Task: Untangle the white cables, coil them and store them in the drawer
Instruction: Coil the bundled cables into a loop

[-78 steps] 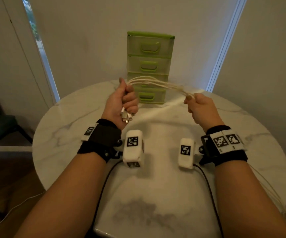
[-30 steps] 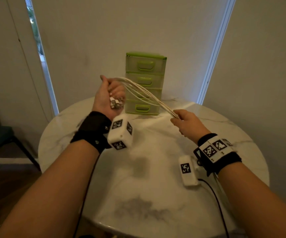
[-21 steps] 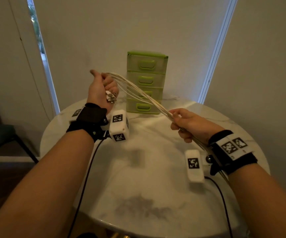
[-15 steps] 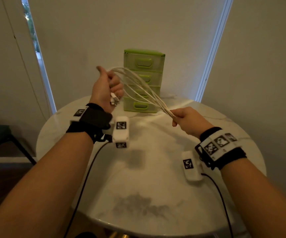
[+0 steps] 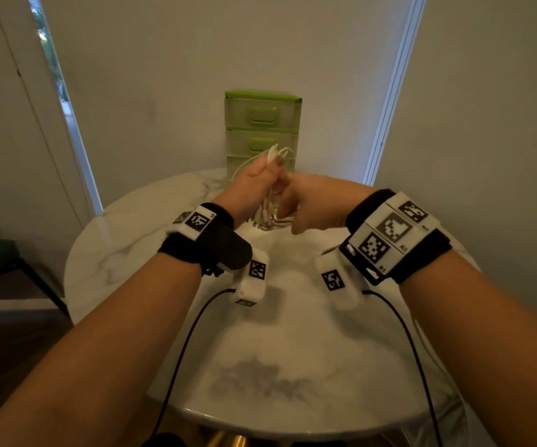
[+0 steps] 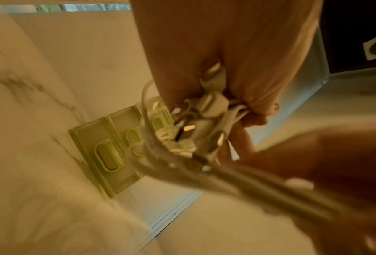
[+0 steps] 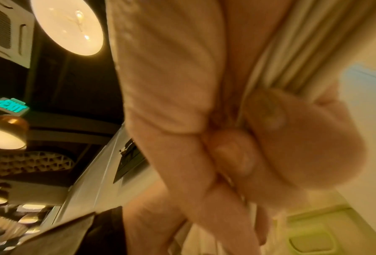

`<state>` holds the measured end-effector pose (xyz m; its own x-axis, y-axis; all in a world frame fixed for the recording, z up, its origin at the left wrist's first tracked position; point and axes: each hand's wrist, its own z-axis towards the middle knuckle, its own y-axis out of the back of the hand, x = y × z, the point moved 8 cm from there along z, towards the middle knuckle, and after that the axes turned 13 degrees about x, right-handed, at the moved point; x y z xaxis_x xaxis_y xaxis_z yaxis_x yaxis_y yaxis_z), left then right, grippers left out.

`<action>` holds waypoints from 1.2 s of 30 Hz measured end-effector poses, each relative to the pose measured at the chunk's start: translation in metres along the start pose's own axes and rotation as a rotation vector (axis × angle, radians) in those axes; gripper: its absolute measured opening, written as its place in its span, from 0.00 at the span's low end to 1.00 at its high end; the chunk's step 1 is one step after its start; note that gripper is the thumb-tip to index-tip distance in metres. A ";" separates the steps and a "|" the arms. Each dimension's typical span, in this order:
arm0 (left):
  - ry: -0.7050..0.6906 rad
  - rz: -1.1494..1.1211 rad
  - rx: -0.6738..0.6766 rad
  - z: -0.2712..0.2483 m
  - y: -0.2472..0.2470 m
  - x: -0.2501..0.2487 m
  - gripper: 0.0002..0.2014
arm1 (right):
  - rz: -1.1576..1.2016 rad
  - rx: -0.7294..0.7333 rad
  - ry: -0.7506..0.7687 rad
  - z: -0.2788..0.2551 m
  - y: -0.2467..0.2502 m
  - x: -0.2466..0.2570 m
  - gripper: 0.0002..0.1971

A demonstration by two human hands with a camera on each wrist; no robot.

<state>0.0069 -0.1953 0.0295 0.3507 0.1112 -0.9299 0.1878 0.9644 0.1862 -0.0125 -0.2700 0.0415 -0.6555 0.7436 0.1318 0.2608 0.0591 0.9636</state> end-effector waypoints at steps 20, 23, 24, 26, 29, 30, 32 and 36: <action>0.230 -0.501 0.571 -0.015 -0.041 0.031 0.29 | 0.331 -0.022 0.142 0.008 0.001 -0.026 0.43; 0.189 -0.469 0.532 -0.014 -0.034 0.031 0.18 | 0.419 -0.079 0.087 0.010 0.005 -0.033 0.30; 0.191 -0.452 0.493 -0.013 -0.031 0.032 0.12 | 0.466 -0.116 0.069 0.009 0.007 -0.036 0.22; 0.188 -0.478 0.427 -0.012 -0.027 0.033 0.08 | 0.646 -0.099 0.075 0.008 0.000 -0.043 0.08; 0.157 -0.488 0.349 -0.012 -0.018 0.033 0.07 | 0.927 -0.015 0.135 0.010 -0.018 -0.054 0.06; 0.146 -0.481 0.336 -0.012 -0.017 0.036 0.07 | 0.929 -0.031 0.132 0.009 -0.020 -0.059 0.05; 0.125 -0.472 0.315 -0.012 -0.020 0.040 0.07 | 0.922 -0.168 0.086 0.009 -0.012 -0.072 0.04; 0.080 -0.536 0.299 -0.010 -0.030 0.034 0.06 | 0.926 -0.473 -0.006 0.010 0.011 -0.087 0.13</action>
<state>0.0044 -0.2178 -0.0111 0.0689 -0.3414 -0.9374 0.5723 0.7832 -0.2432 0.0542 -0.3276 0.0387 -0.3361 0.3680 0.8670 0.3547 -0.8033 0.4785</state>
